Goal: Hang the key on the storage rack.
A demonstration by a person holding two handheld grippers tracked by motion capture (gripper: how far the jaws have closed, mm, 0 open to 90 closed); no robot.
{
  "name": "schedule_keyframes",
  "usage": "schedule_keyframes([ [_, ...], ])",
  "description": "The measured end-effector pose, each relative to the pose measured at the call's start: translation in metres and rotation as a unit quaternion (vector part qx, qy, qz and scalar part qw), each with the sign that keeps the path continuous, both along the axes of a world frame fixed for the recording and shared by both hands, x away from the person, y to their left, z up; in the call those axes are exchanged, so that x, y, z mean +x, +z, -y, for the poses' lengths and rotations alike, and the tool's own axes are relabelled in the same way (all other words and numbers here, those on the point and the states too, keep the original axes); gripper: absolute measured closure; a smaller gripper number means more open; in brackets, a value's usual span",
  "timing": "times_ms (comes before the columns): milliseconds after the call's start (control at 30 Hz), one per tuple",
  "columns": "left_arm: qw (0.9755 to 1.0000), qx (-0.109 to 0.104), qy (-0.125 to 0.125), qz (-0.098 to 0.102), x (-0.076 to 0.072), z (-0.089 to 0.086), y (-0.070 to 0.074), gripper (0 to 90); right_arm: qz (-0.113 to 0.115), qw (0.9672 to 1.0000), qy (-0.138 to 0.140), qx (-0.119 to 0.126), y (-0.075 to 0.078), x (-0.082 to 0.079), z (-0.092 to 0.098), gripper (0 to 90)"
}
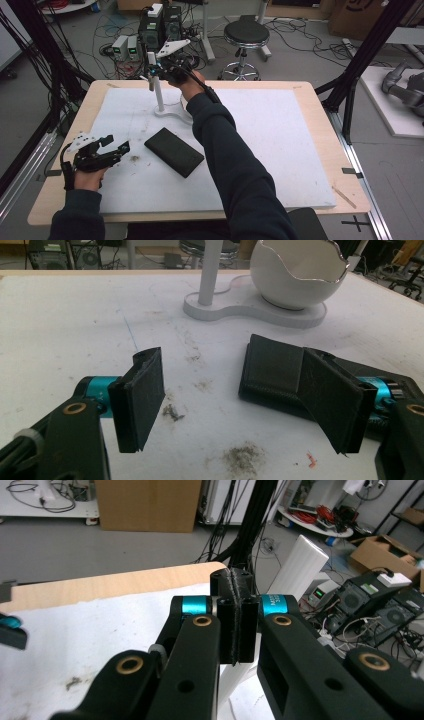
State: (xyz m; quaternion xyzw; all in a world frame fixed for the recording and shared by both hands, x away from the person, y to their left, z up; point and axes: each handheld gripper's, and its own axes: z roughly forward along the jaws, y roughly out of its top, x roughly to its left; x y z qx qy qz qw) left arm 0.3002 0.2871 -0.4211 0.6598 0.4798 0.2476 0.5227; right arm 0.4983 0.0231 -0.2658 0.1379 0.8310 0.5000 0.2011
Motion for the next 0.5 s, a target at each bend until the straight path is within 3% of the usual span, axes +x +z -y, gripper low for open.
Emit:
schedule_keyframes([
  [267, 1.0000, 0.003, -0.002, -0.001, -0.001, 0.000, 0.000, 27.3, -0.001, 0.9998, -0.014, -0.013, -0.006, 0.006, -0.007, 90.0],
  [367, 1.0000, 0.003, -0.002, 0.000, 0.000, 0.001, 0.000, 27.2, -0.014, 0.9997, -0.016, -0.011, -0.009, 0.009, -0.006, 90.0],
  [433, 1.0000, 0.000, -0.003, 0.000, 0.001, 0.002, 0.000, 27.2, -0.021, 0.9996, -0.018, 0.006, -0.009, 0.009, 0.001, 75.9],
  [500, 1.0000, 0.002, -0.006, 0.000, 0.003, 0.002, -0.001, 27.3, -0.040, 0.9986, -0.024, 0.026, -0.008, 0.010, 0.012, 73.6],
])
